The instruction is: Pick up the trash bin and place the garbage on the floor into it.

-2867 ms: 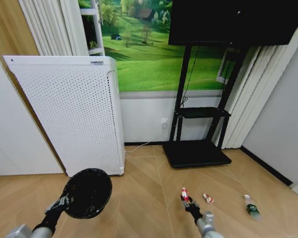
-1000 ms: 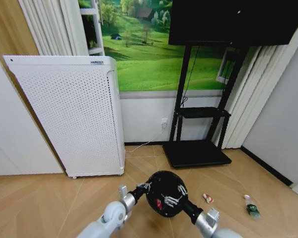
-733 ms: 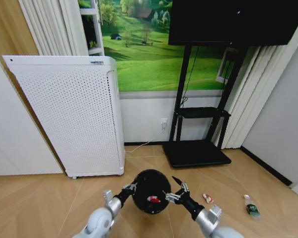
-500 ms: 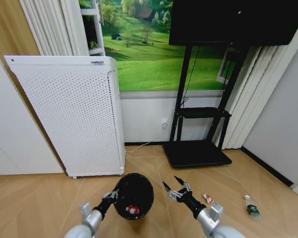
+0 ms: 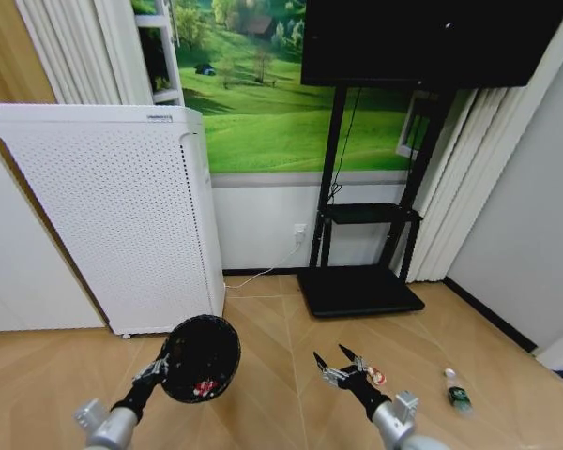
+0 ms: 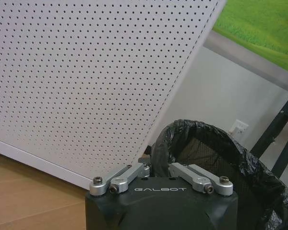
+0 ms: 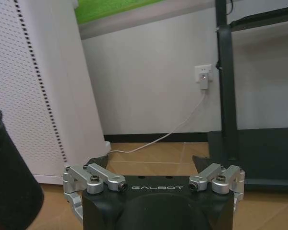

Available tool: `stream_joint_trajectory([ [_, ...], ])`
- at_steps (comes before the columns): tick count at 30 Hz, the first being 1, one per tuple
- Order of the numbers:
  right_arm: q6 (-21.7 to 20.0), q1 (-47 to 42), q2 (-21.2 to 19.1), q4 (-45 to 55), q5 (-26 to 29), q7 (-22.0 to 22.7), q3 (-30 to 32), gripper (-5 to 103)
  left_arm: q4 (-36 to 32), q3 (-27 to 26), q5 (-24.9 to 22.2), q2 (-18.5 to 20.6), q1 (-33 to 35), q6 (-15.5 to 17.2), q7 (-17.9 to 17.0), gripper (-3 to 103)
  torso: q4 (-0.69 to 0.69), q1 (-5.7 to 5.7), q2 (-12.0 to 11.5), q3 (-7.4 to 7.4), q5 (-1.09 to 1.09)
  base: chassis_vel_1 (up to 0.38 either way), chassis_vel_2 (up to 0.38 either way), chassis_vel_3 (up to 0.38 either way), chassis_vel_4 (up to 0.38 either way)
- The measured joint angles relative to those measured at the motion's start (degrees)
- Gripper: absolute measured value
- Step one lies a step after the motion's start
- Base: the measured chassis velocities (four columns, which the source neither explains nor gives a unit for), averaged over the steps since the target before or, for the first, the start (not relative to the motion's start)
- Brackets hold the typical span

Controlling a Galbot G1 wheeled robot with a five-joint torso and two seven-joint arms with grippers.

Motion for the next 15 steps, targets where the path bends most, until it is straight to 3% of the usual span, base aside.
stream_joint_trajectory([
  [5,1.0,4.8,-1.2,-6.4,0.4,2.0,-2.0,99,6.2,-6.0,-2.5,1.4,-3.8,-0.4,1.5,7,-0.05,0.00,0.0,0.00,0.04,-0.282,-0.246,0.273,0.264],
  [8,0.9,6.7,-1.1,-9.0,0.4,3.4,-3.1,100,8.1,-8.0,-3.4,2.1,-4.3,-0.4,1.9,7,-0.01,0.00,0.0,0.01,0.04,-0.245,-0.214,0.232,0.221],
  [10,0.7,7.4,-1.0,-9.9,0.3,4.0,-3.5,100,8.7,-8.7,-3.8,2.4,-4.3,-0.4,2.2,7,-0.01,0.00,0.0,0.01,0.04,-0.124,-0.171,0.104,0.093],
  [13,-2.9,12.9,1.1,-18.8,-2.0,9.7,-6.7,100,10.8,-14.2,-5.7,2.3,-1.9,-0.4,3.6,7,-0.01,0.00,0.0,0.00,0.03,-0.024,-0.003,0.006,0.009],
  [15,-3.6,13.7,1.3,-20.4,-2.3,10.5,-7.1,100,10.6,-14.7,-5.7,1.9,-1.0,-0.5,3.7,7,0.01,0.00,0.0,0.00,0.03,0.062,0.080,-0.033,-0.034],
])
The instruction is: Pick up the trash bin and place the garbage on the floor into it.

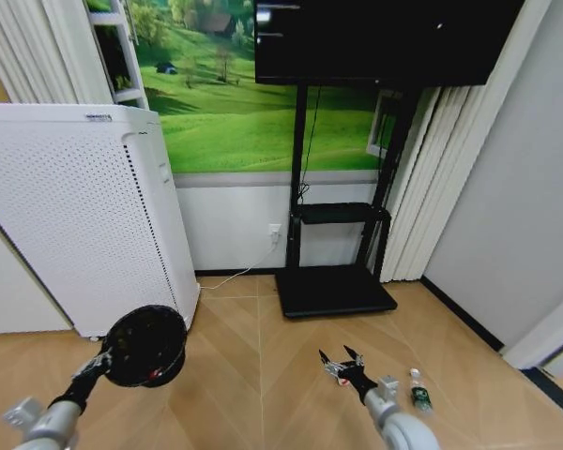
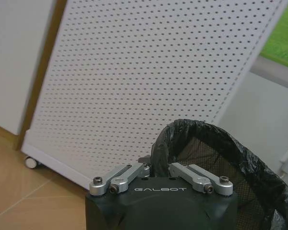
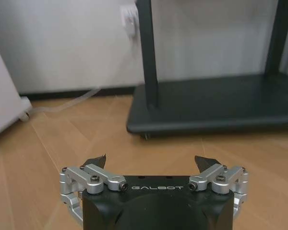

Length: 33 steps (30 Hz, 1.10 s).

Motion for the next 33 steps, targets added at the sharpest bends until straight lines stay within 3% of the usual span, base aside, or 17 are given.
stream_joint_trajectory([
  [8,-1.5,7.7,1.9,-14.1,-4.1,3.6,-4.2,100,-3.1,-2.8,0.0,-2.0,7.4,-1.8,2.4,7,-0.02,0.00,0.0,-0.01,0.01,0.034,0.023,-0.043,-0.026],
  [21,-1.5,15.8,2.6,-27.2,-9.6,4.4,-5.4,100,-6.8,-0.2,1.2,-5.1,8.2,-0.7,2.6,7,-0.03,0.00,0.0,0.00,0.01,0.000,0.000,0.000,0.000],
  [33,0.5,22.1,4.6,-39.6,-13.0,3.9,-7.0,100,-7.9,1.6,1.5,-5.4,7.7,0.0,1.8,7,-0.02,0.00,0.0,0.00,0.01,0.000,0.000,0.000,0.000],
])
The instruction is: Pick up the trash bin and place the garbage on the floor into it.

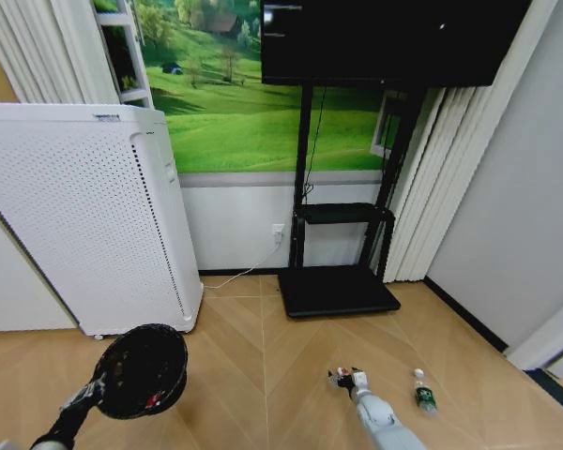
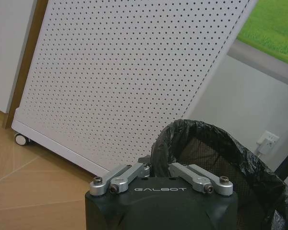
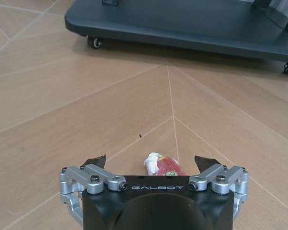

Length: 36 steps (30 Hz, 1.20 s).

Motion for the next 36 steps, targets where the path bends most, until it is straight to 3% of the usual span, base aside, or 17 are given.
stream_joint_trajectory([
  [16,3.8,3.6,1.9,-10.3,-3.5,0.7,0.5,101,-0.5,1.9,1.0,-1.0,-0.3,0.2,0.0,7,0.00,0.00,0.0,0.00,0.00,0.000,0.000,0.000,0.000],
  [24,5.0,4.5,2.3,-11.6,-4.0,1.9,0.7,71,-0.5,2.5,1.4,-1.4,-0.4,0.1,0.0,7,0.00,0.00,0.0,0.00,0.00,0.000,0.000,0.000,0.000],
  [25,5.0,4.5,2.3,-11.6,-4.0,1.9,0.7,71,-0.5,2.5,1.4,-1.4,-0.4,0.1,0.0,7,0.00,0.00,0.0,0.00,0.00,0.000,0.000,0.000,0.000],
  [27,5.0,4.5,2.4,-11.6,-3.9,1.9,0.7,60,-0.5,2.6,1.4,-1.4,-0.5,0.1,0.0,7,0.00,0.00,0.0,0.00,0.00,0.000,0.000,0.000,0.000],
  [28,5.0,4.5,2.4,-11.6,-3.9,1.9,0.7,60,-0.5,2.6,1.4,-1.4,-0.5,0.1,0.0,7,0.00,0.00,0.0,0.00,0.00,0.000,0.000,0.000,0.000],
  [31,5.0,4.2,2.3,-11.4,-3.8,1.9,0.8,44,-0.5,2.8,1.4,-1.3,-0.7,0.1,0.0,7,0.00,0.00,0.0,0.00,0.00,0.000,0.000,0.000,0.000],
  [34,5.0,3.9,2.1,-11.0,-3.6,1.8,0.8,34,-0.5,2.8,1.3,-1.3,-0.8,0.1,-0.1,7,0.00,0.00,0.0,0.00,0.00,0.000,0.000,0.000,0.000],
  [36,5.0,3.6,2.0,-10.6,-3.3,1.8,0.8,34,-0.5,2.9,1.3,-1.3,-0.8,0.1,-0.1,7,0.00,0.00,0.0,0.00,0.00,0.000,0.000,0.000,0.000],
])
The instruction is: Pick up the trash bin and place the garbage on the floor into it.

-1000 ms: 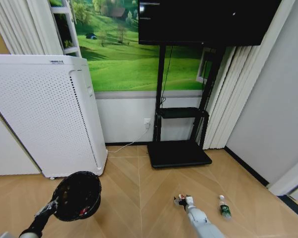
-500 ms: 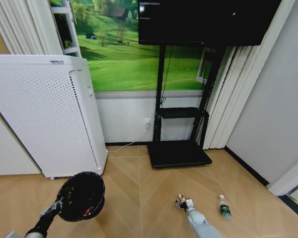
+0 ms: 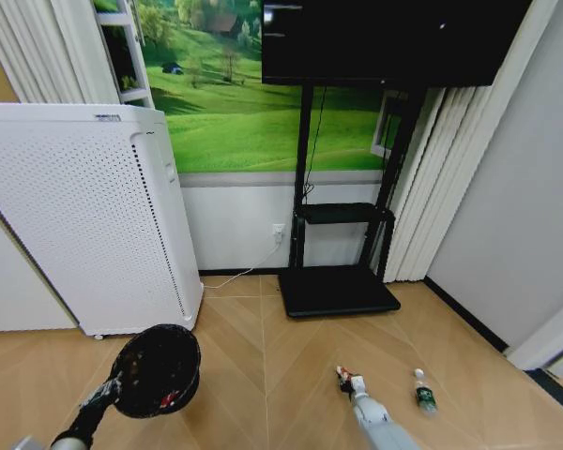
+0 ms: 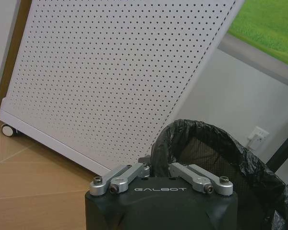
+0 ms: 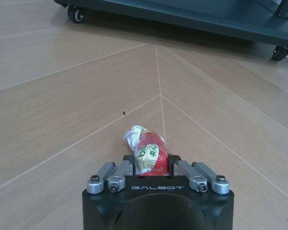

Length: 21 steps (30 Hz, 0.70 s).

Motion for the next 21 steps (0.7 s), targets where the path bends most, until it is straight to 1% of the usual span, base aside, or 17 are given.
stream_joint_trajectory([
  [2,0.0,-0.8,-0.4,1.4,0.7,-0.1,0.1,28,0.3,0.4,0.0,0.1,-0.2,0.0,0.0,7,0.00,0.00,0.0,0.00,0.00,0.000,0.000,0.000,0.000],
  [6,0.6,-2.3,-1.0,4.3,2.3,-0.3,0.5,28,0.3,1.1,0.0,0.3,-0.6,0.0,-0.3,7,0.01,0.00,0.0,0.00,0.01,0.000,0.000,0.000,0.000],
  [8,0.3,-5.1,-2.4,10.0,6.1,-1.0,1.2,28,0.3,2.2,0.0,1.2,-1.5,0.1,-0.9,7,0.01,0.00,0.0,0.00,0.02,0.000,0.000,0.000,0.000],
  [9,0.3,-5.1,-2.4,10.0,6.1,-1.0,1.2,28,0.3,2.2,0.0,1.2,-1.5,0.1,-0.9,7,0.01,0.00,0.0,0.00,0.02,0.000,0.000,0.000,0.000],
  [10,0.9,-6.3,-2.9,12.3,7.1,-1.9,1.7,28,0.3,2.6,-0.1,1.6,-1.9,0.2,-1.2,7,0.01,0.00,0.0,0.00,0.01,0.000,0.000,0.000,0.000],
  [11,2.8,-8.3,-3.8,15.9,8.6,-3.4,2.6,28,0.3,3.5,-0.4,2.6,-2.8,0.4,-1.9,7,0.00,0.00,0.0,0.00,0.01,0.000,0.000,0.000,0.000],
  [12,2.8,-8.3,-3.8,15.9,8.6,-3.4,2.6,28,0.3,3.5,-0.4,2.6,-2.8,0.4,-1.9,7,0.00,0.00,0.0,0.00,0.01,0.000,0.000,0.000,0.000],
  [13,4.4,-11.1,-5.1,21.5,11.7,-5.6,3.9,28,0.4,5.1,-1.3,4.0,-4.0,0.6,-3.2,7,-0.04,0.00,0.0,0.00,0.03,0.000,0.000,0.000,0.000],
  [14,4.4,-11.1,-5.1,21.5,11.7,-5.6,3.9,28,0.4,5.1,-1.3,4.0,-4.0,0.6,-3.2,7,-0.04,0.00,0.0,0.00,0.03,0.000,0.000,0.000,0.000],
  [15,5.2,-14.5,-7.1,28.7,15.5,-7.3,5.1,28,0.6,7.1,-2.0,5.4,-5.3,0.7,-4.2,7,-0.01,0.00,0.0,0.00,0.03,0.000,0.000,0.000,0.000],
  [16,5.2,-14.5,-7.1,28.7,15.5,-7.3,5.1,28,0.6,7.1,-2.0,5.4,-5.3,0.7,-4.2,7,-0.01,0.00,0.0,0.00,0.03,0.000,0.000,0.000,0.000],
  [17,5.6,-16.2,-8.2,31.8,16.8,-7.9,5.6,28,0.9,8.2,-2.1,6.1,-6.1,0.7,-4.7,7,0.02,0.00,0.0,-0.01,0.02,0.000,0.000,0.000,0.000],
  [18,6.2,-18.6,-9.7,35.6,18.1,-8.3,6.2,28,1.3,9.9,-2.1,7.1,-7.2,0.7,-5.2,7,-0.02,0.00,0.0,0.00,-0.06,0.000,0.000,0.000,0.000],
  [19,6.2,-18.6,-9.7,35.6,18.1,-8.3,6.2,28,1.3,9.9,-2.1,7.1,-7.2,0.7,-5.2,7,-0.02,0.00,0.0,0.00,-0.06,0.000,0.000,0.000,0.000],
  [20,6.8,-21.5,-11.6,40.4,19.2,-8.8,6.9,28,1.8,12.0,-1.7,8.2,-8.4,0.6,-5.4,7,-0.05,0.01,0.0,0.00,-0.03,0.000,0.000,0.000,0.000],
  [21,6.8,-21.7,-11.8,40.8,19.2,-8.8,6.9,28,1.8,12.0,-1.7,8.2,-8.4,0.6,-5.4,7,-0.05,0.01,0.0,0.00,-0.03,0.000,0.000,0.000,0.000],
])
